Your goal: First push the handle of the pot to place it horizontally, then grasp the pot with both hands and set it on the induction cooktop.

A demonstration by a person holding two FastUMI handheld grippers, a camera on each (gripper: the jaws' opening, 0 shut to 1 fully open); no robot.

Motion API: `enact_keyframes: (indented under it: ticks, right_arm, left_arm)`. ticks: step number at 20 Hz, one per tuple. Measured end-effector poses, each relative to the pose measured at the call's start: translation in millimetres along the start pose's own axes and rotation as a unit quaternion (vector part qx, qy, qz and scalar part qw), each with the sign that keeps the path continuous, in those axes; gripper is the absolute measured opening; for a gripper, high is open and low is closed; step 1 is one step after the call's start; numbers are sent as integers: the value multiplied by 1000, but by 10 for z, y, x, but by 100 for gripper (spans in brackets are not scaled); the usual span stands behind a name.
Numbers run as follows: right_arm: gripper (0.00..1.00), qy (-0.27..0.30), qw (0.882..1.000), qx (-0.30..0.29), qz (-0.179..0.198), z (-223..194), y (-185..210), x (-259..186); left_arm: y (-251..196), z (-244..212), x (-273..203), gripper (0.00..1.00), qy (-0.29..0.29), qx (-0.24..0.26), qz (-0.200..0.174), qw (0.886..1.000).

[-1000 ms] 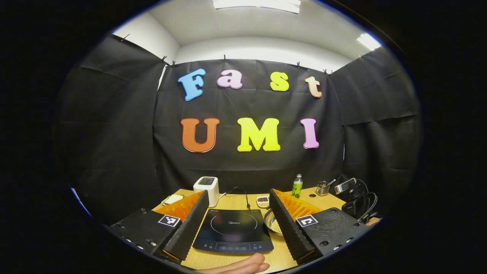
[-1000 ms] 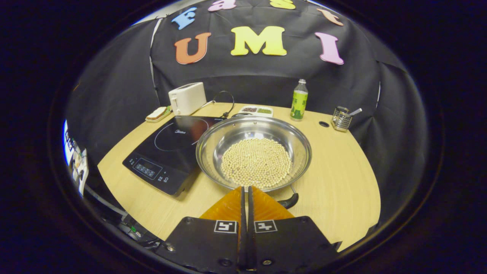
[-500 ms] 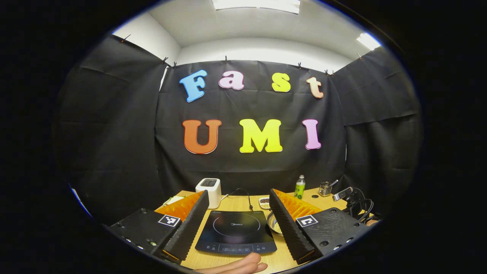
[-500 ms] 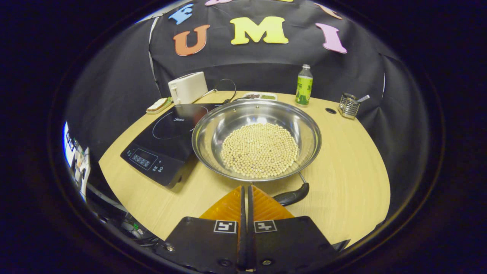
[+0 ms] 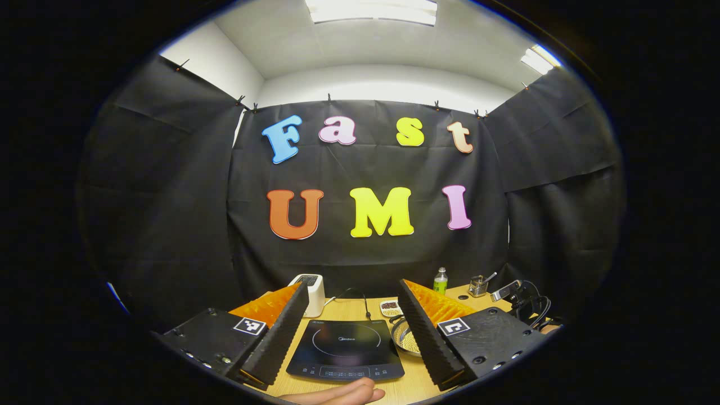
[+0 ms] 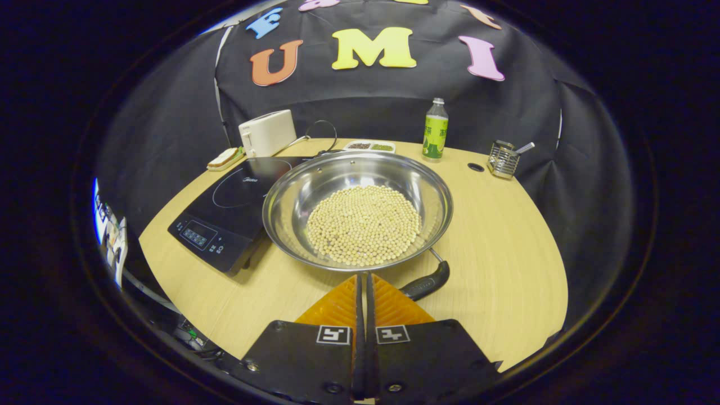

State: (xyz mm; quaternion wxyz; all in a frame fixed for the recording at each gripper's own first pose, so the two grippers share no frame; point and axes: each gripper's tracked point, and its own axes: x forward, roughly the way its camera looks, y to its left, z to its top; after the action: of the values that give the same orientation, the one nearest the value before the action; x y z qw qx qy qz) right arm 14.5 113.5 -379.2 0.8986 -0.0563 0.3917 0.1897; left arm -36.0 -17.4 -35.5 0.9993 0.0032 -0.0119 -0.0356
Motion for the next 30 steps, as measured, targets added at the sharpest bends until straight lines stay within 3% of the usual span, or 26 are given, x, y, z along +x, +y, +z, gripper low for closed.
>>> enact_keyframes:
  ticks: [12, 22, 26, 30]
  right_arm:
    - [4, -7, 1000, -12, 17, 107, -362, 99]
    - [4, 1, 1000, -30, -5, 266, -729, 235]
    - [4, 1, 999, -33, -15, 354, -857, 310]
    - [4, 1, 999, -33, -23, 438, -977, 394]
  left_arm:
    - [-368, -119, 281, 95, 21, 17, -12, 1000]
    - [-459, -258, 603, 95, 24, -15, -5, 1000]
    - [-346, -246, 762, 95, 0, -16, 16, 1000]
    - [-330, -434, 940, 95, 24, -26, 15, 999]
